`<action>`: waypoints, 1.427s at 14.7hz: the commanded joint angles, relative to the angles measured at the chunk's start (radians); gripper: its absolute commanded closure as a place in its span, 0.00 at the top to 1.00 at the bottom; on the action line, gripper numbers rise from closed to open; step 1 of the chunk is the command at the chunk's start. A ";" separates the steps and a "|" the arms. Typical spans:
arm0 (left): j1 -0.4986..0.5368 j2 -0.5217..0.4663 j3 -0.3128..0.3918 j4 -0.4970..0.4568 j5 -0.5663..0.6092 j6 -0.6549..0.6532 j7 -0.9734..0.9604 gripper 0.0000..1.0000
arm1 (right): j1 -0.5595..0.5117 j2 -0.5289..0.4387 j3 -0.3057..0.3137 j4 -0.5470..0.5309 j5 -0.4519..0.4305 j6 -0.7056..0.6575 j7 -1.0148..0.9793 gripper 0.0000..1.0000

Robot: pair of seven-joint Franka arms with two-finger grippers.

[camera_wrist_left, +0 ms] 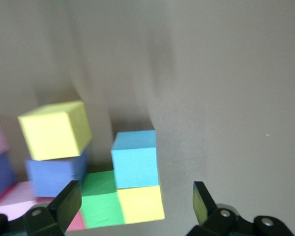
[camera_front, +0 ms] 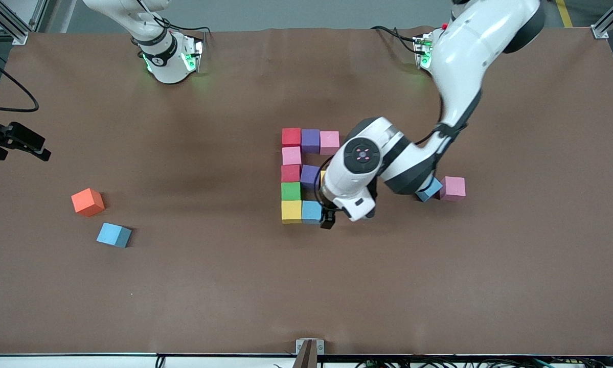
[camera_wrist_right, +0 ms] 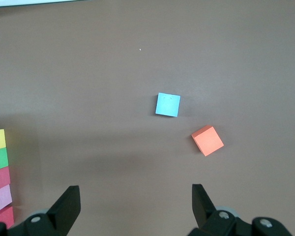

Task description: Arrange 11 blocks into digit 3

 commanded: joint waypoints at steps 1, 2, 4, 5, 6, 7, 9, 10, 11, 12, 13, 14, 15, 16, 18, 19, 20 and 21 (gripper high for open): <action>0.166 -0.142 -0.073 -0.197 -0.015 -0.008 0.149 1.00 | -0.016 -0.020 0.013 -0.006 -0.020 -0.004 -0.013 1.00; 0.198 -0.180 -0.073 -0.251 -0.011 -0.008 0.204 1.00 | -0.016 -0.019 0.013 -0.005 -0.020 -0.004 -0.013 1.00; 0.289 -0.246 -0.073 -0.363 -0.008 0.003 0.368 1.00 | -0.011 -0.019 0.013 -0.006 -0.018 -0.004 -0.015 1.00; 0.331 -0.261 -0.073 -0.397 -0.008 0.003 0.446 1.00 | -0.011 -0.019 0.014 -0.005 -0.018 -0.004 -0.015 1.00; 0.368 -0.272 -0.073 -0.432 -0.008 0.003 0.503 1.00 | -0.009 -0.019 0.014 -0.002 -0.018 -0.004 -0.015 1.00; 0.398 -0.285 -0.073 -0.470 -0.005 0.007 0.540 1.00 | -0.009 -0.019 0.014 -0.002 -0.018 -0.004 -0.015 1.00; 0.451 -0.320 -0.074 -0.550 0.046 0.021 0.621 1.00 | -0.011 -0.019 0.014 0.001 -0.018 -0.004 -0.016 1.00; 0.473 -0.329 -0.074 -0.583 0.063 0.021 0.670 1.00 | -0.011 -0.019 0.014 0.008 -0.018 -0.006 -0.016 1.00; 0.493 -0.335 -0.074 -0.612 0.065 0.027 0.719 1.00 | -0.009 -0.019 0.014 0.008 -0.018 -0.006 -0.016 1.00; 0.516 -0.340 -0.074 -0.642 0.065 0.047 0.767 1.00 | -0.008 -0.019 0.016 0.008 -0.020 -0.006 -0.016 1.00; 0.536 -0.341 -0.074 -0.667 0.065 0.073 0.807 1.00 | -0.005 -0.019 0.016 0.008 -0.020 -0.006 -0.016 1.00; 0.559 -0.340 -0.074 -0.698 0.065 0.113 0.847 1.00 | -0.005 -0.019 0.016 0.008 -0.020 -0.009 -0.016 1.00; 0.565 -0.337 -0.074 -0.721 0.065 0.147 0.877 1.00 | -0.003 -0.019 0.016 0.008 -0.020 -0.012 -0.015 1.00; 0.571 -0.332 -0.073 -0.736 0.066 0.164 0.907 1.00 | -0.003 -0.019 0.016 0.009 -0.023 -0.015 -0.015 1.00; 0.596 -0.314 -0.073 -0.742 0.066 0.168 0.954 1.00 | -0.009 -0.020 0.013 0.017 -0.040 -0.050 -0.018 1.00; 0.600 -0.306 -0.073 -0.750 0.066 0.179 0.959 1.00 | -0.005 -0.019 0.014 0.035 -0.043 -0.052 -0.016 1.00; 0.600 -0.303 -0.073 -0.755 0.066 0.200 0.959 1.00 | -0.002 -0.019 0.014 0.041 -0.043 -0.054 -0.015 1.00; 0.600 -0.292 -0.073 -0.759 0.066 0.214 0.959 1.00 | -0.003 -0.017 0.016 0.041 -0.043 -0.054 -0.016 1.00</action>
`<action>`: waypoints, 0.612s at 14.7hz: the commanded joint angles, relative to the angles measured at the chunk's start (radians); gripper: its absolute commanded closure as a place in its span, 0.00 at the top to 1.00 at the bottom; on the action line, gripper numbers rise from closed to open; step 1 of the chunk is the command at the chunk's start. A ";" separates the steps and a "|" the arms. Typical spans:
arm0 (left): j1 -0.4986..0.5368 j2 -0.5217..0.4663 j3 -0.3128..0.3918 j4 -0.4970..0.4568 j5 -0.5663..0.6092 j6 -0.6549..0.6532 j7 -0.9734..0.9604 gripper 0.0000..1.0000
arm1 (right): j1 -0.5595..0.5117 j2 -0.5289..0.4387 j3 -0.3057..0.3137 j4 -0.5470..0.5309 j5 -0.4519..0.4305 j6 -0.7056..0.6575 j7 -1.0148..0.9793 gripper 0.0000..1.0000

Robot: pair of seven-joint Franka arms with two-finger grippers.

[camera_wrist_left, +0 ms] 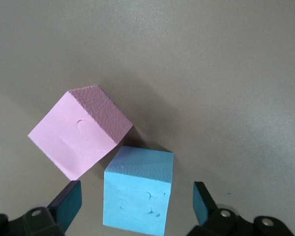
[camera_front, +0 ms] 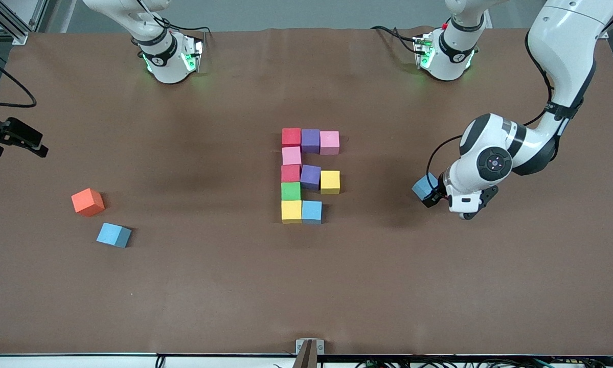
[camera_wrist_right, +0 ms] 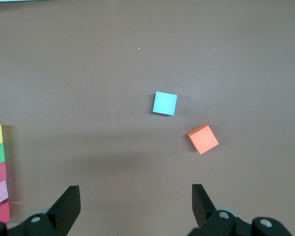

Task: Arrange 11 blocks into digit 3
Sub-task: 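Move the left gripper to the second blue cube and grasp it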

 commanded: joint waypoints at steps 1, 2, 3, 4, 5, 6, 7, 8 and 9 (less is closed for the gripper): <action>0.010 0.004 -0.007 -0.023 0.011 0.040 0.011 0.99 | -0.005 -0.015 0.009 0.005 -0.022 -0.016 -0.007 1.00; 0.010 0.015 -0.007 -0.023 0.011 0.049 0.011 0.99 | -0.005 -0.014 0.009 0.005 -0.020 -0.016 -0.007 1.00; 0.010 0.024 -0.007 -0.023 0.012 0.055 0.011 0.98 | -0.002 -0.014 0.009 0.005 -0.020 -0.016 -0.007 1.00; 0.007 0.033 -0.007 -0.024 0.018 0.061 0.011 0.97 | -0.001 -0.011 0.009 0.005 -0.020 -0.016 -0.007 1.00; 0.007 0.039 -0.007 -0.026 0.035 0.063 0.011 0.95 | -0.001 -0.011 0.009 0.005 -0.020 -0.016 -0.007 1.00; 0.009 0.041 -0.007 -0.026 0.050 0.063 0.011 0.93 | -0.001 -0.009 0.009 0.005 -0.020 -0.016 -0.007 1.00; 0.009 0.055 -0.005 -0.026 0.053 0.063 0.011 0.91 | 0.003 -0.008 0.009 0.005 -0.020 -0.016 -0.007 1.00; 0.009 0.061 -0.005 -0.026 0.057 0.064 0.011 0.89 | 0.004 -0.008 0.009 0.005 -0.020 -0.014 -0.007 1.00; 0.009 0.065 -0.004 -0.026 0.063 0.064 0.011 0.86 | 0.004 -0.008 0.009 0.005 -0.020 -0.013 -0.005 1.00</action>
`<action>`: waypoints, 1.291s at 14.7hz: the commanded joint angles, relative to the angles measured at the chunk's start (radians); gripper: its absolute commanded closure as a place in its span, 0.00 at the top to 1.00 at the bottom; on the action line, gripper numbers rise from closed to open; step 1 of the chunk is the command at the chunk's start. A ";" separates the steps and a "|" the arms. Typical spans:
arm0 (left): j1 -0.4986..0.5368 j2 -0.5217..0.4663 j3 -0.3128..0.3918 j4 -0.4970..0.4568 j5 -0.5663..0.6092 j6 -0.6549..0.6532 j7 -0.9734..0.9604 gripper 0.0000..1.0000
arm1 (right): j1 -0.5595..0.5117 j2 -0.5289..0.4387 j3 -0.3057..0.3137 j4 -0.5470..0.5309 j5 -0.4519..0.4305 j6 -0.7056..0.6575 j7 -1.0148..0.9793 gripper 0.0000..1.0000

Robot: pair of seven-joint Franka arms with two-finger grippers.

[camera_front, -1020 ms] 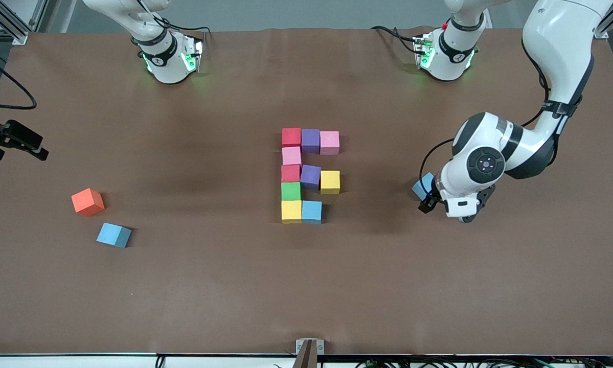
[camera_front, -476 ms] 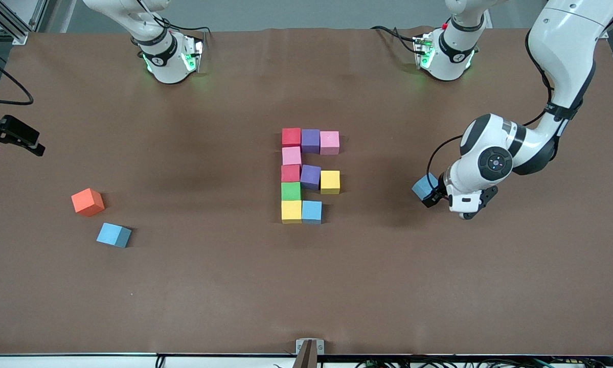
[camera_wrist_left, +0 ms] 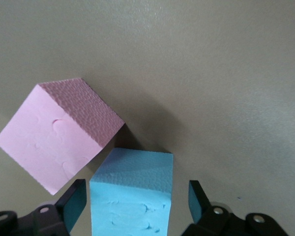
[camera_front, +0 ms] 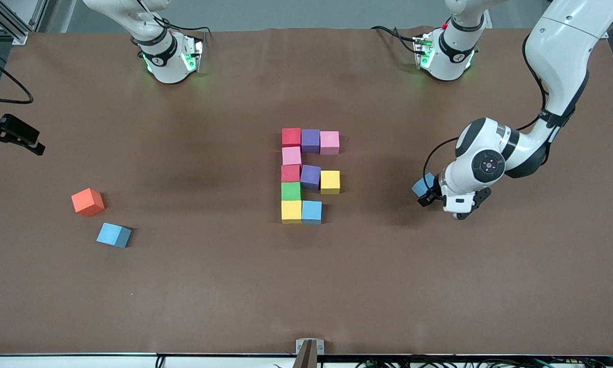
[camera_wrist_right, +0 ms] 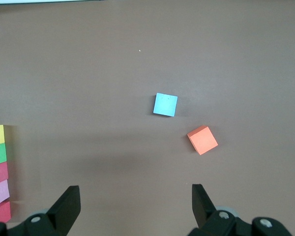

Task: Arrange 11 blocks into digit 3
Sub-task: 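Move the left gripper to the second blue cube and grasp it, then carry the blue cube with the left gripper to the column's base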

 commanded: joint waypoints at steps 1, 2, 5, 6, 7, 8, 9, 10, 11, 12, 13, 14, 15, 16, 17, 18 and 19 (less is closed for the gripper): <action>0.008 0.010 -0.004 -0.009 0.026 0.015 0.006 0.80 | -0.002 -0.007 0.005 -0.006 -0.018 -0.004 -0.005 1.00; 0.008 0.016 -0.004 -0.009 0.027 0.015 0.006 0.69 | -0.007 -0.007 0.005 -0.004 -0.013 -0.004 -0.005 1.00; 0.006 0.007 -0.007 0.005 0.020 0.007 -0.022 0.32 | -0.010 -0.007 0.006 -0.006 -0.009 -0.004 -0.005 1.00; 0.005 0.003 -0.010 0.022 0.016 0.005 -0.042 0.30 | -0.009 -0.007 0.006 -0.006 -0.009 -0.004 -0.005 1.00; -0.014 0.004 -0.011 0.051 0.014 0.004 -0.077 0.30 | -0.001 -0.007 0.006 -0.006 -0.009 -0.001 -0.003 1.00; -0.040 0.010 -0.022 0.086 0.013 0.001 -0.129 0.31 | 0.010 -0.005 0.005 -0.006 -0.010 0.005 0.004 1.00; -0.070 0.018 -0.022 0.124 0.011 0.001 -0.175 0.33 | 0.028 -0.001 0.003 -0.006 -0.019 0.007 0.007 1.00; -0.109 0.045 -0.022 0.175 0.008 0.001 -0.232 0.34 | 0.024 0.001 0.003 -0.006 -0.018 0.007 0.007 1.00; -0.136 0.077 -0.022 0.227 -0.002 -0.001 -0.284 0.34 | 0.019 -0.001 0.002 -0.004 -0.015 0.005 0.007 1.00; -0.167 0.117 -0.022 0.287 -0.019 -0.001 -0.333 0.34 | 0.019 -0.001 0.000 -0.004 -0.015 0.002 0.007 1.00; -0.196 0.160 -0.022 0.337 -0.029 -0.001 -0.371 0.34 | 0.019 -0.001 0.000 -0.004 -0.015 -0.001 0.006 1.00; -0.234 0.189 -0.017 0.384 -0.030 -0.001 -0.425 0.34 | 0.019 -0.001 0.000 -0.004 -0.015 -0.004 0.000 1.00; -0.274 0.223 -0.011 0.436 -0.030 -0.001 -0.486 0.34 | 0.019 0.001 0.000 -0.006 -0.013 -0.005 -0.002 1.00; -0.305 0.254 -0.004 0.482 -0.032 -0.001 -0.537 0.33 | 0.019 0.001 0.000 -0.006 -0.013 -0.005 -0.002 1.00; -0.334 0.282 0.001 0.519 -0.032 -0.001 -0.595 0.33 | 0.019 0.003 0.000 -0.006 -0.013 -0.005 -0.002 1.00; -0.360 0.297 0.004 0.528 -0.032 -0.001 -0.650 0.33 | 0.020 0.004 0.000 -0.007 -0.012 -0.005 -0.002 1.00; -0.383 0.312 0.010 0.543 -0.035 0.002 -0.713 0.32 | 0.021 0.004 0.000 -0.007 -0.012 -0.005 -0.003 1.00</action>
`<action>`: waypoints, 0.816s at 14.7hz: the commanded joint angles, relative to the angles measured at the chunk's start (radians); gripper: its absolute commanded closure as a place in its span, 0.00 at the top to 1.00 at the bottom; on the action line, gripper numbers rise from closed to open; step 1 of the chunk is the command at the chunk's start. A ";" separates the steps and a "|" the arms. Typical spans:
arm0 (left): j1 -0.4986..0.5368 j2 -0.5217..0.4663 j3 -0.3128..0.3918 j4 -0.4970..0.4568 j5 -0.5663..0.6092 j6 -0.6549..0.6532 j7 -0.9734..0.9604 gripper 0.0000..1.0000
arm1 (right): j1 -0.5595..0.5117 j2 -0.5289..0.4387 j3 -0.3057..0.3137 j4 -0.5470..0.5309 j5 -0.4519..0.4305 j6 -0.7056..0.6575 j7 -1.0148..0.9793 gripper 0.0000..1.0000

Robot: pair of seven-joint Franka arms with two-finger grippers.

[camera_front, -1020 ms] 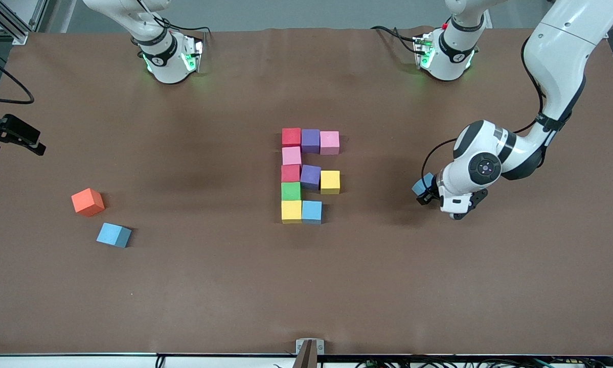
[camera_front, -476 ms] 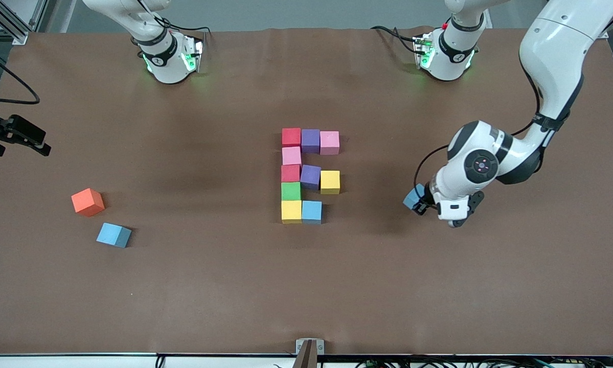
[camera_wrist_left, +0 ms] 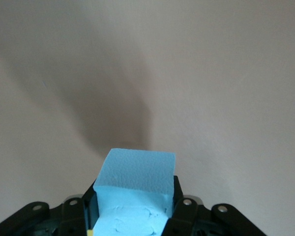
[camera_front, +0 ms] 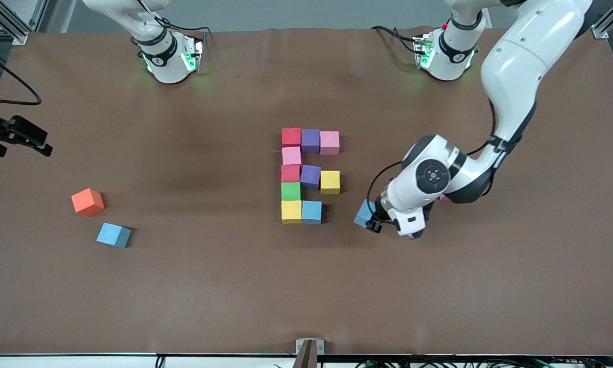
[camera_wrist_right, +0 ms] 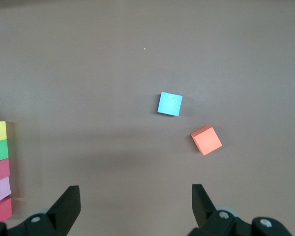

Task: Arrange 11 blocks into digit 3
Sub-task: 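Carry the blue cube with the left gripper to the column's base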

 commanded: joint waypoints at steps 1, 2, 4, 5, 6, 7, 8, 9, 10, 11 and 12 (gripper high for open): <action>-0.068 0.070 0.021 0.099 -0.015 -0.012 -0.133 0.32 | 0.002 -0.003 0.000 -0.007 -0.012 -0.004 -0.004 1.00; -0.082 0.083 0.021 0.109 -0.015 -0.010 -0.188 0.34 | 0.001 -0.002 0.000 -0.007 -0.012 -0.002 -0.004 1.00; -0.103 0.093 0.039 0.113 -0.014 -0.004 -0.305 0.35 | 0.002 0.007 0.000 -0.007 -0.012 -0.004 -0.007 1.00; -0.118 0.093 0.056 0.115 -0.014 -0.002 -0.351 0.35 | 0.002 0.007 0.000 -0.007 -0.012 -0.004 -0.007 1.00; -0.131 0.093 0.065 0.114 -0.014 -0.002 -0.398 0.35 | 0.005 0.007 0.000 -0.008 -0.012 -0.004 -0.008 1.00; -0.146 0.095 0.070 0.113 -0.014 -0.002 -0.440 0.35 | 0.004 0.007 0.000 -0.008 -0.012 -0.004 -0.016 1.00; -0.158 0.095 0.082 0.113 -0.014 -0.002 -0.486 0.35 | 0.001 0.007 0.000 -0.008 -0.012 -0.004 -0.025 1.00; -0.175 0.095 0.092 0.113 -0.014 -0.002 -0.527 0.35 | -0.001 0.007 0.000 -0.008 -0.012 -0.005 -0.031 1.00; -0.198 0.095 0.107 0.113 -0.012 -0.001 -0.550 0.35 | -0.002 0.007 0.000 -0.010 -0.010 -0.005 -0.033 1.00; -0.216 0.095 0.122 0.115 -0.014 -0.001 -0.560 0.35 | -0.002 0.007 -0.001 -0.010 -0.010 -0.005 -0.033 1.00; -0.233 0.095 0.134 0.114 -0.014 0.001 -0.577 0.35 | -0.002 0.007 -0.001 -0.010 -0.010 -0.005 -0.033 1.00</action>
